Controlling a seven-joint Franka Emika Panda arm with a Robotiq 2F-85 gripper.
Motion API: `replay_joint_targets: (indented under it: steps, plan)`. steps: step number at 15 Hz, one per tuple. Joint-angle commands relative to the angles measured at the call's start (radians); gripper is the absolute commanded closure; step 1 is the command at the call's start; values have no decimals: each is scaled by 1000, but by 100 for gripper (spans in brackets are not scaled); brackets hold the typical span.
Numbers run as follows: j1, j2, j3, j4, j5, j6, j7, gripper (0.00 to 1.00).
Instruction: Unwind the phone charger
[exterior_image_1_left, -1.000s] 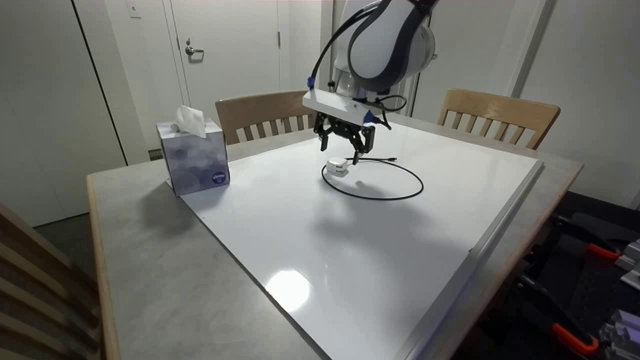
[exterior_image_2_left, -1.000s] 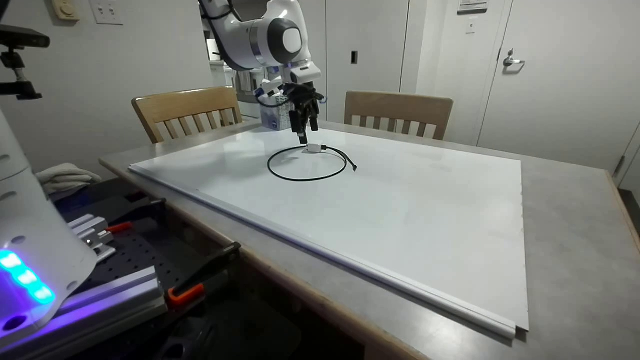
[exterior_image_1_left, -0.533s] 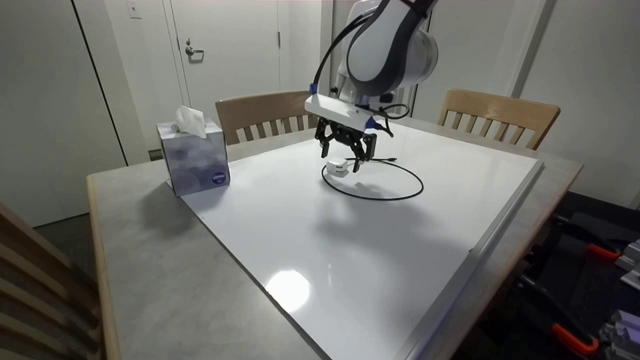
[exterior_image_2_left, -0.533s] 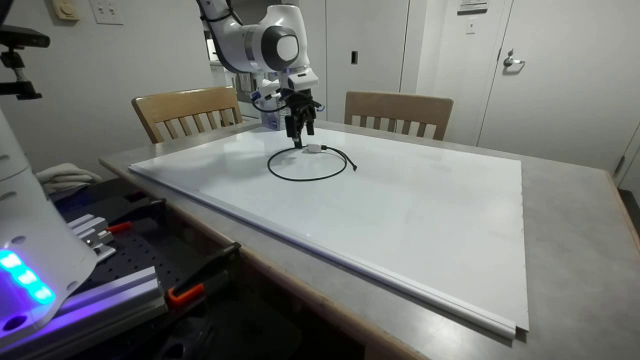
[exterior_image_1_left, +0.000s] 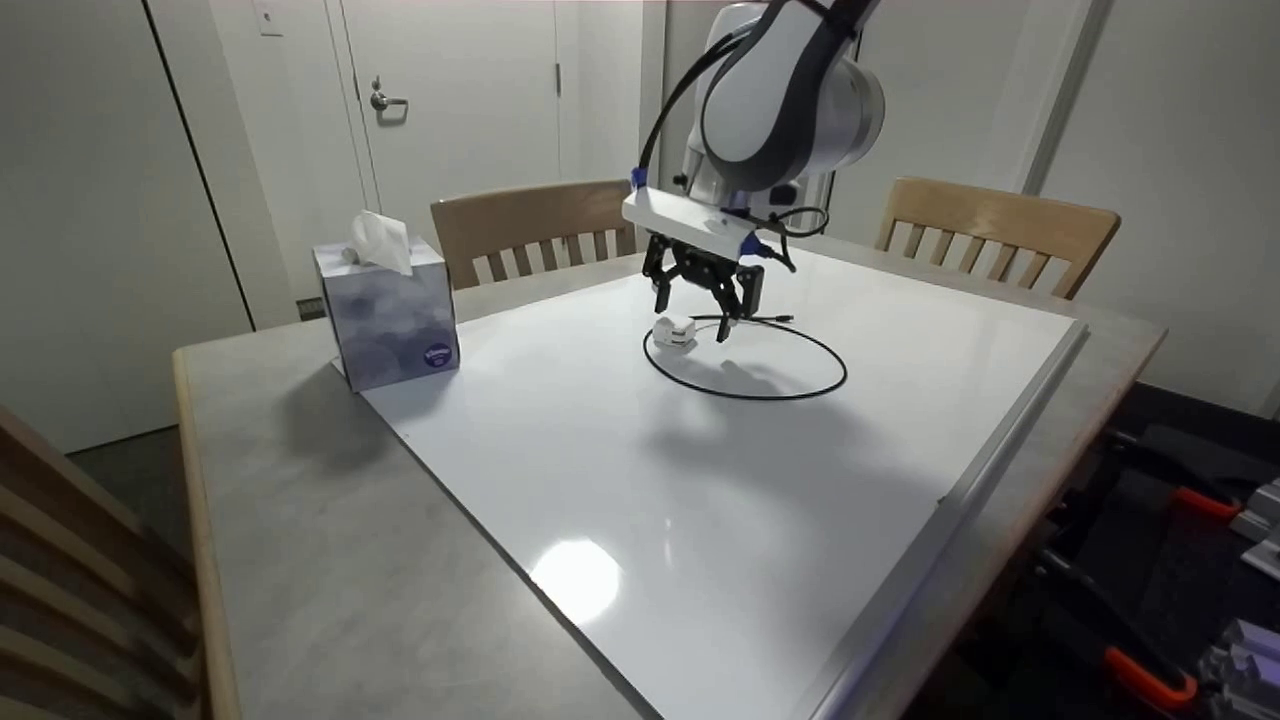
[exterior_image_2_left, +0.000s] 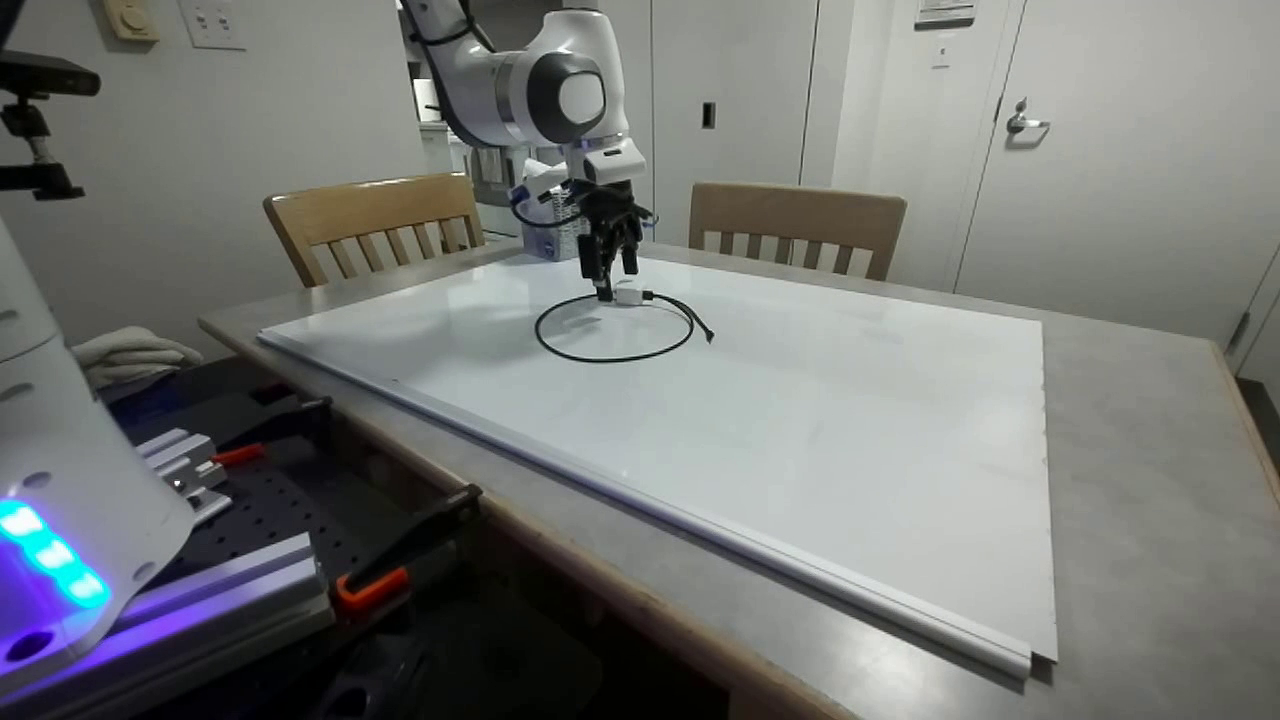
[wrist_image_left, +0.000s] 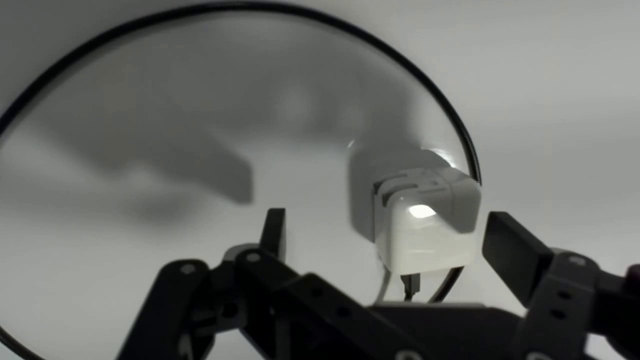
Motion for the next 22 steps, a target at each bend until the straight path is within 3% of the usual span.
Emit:
replay_joint_targets:
  steps: [1,18,20,22]
  plan:
    - [-7,13,-8,4,14,25,-32,0]
    - [-42,56,41,48,65,59,-115,0]
    - [-40,53,45,42,78,57,-119,28]
    - [-38,54,46,40,88,56,-120,39]
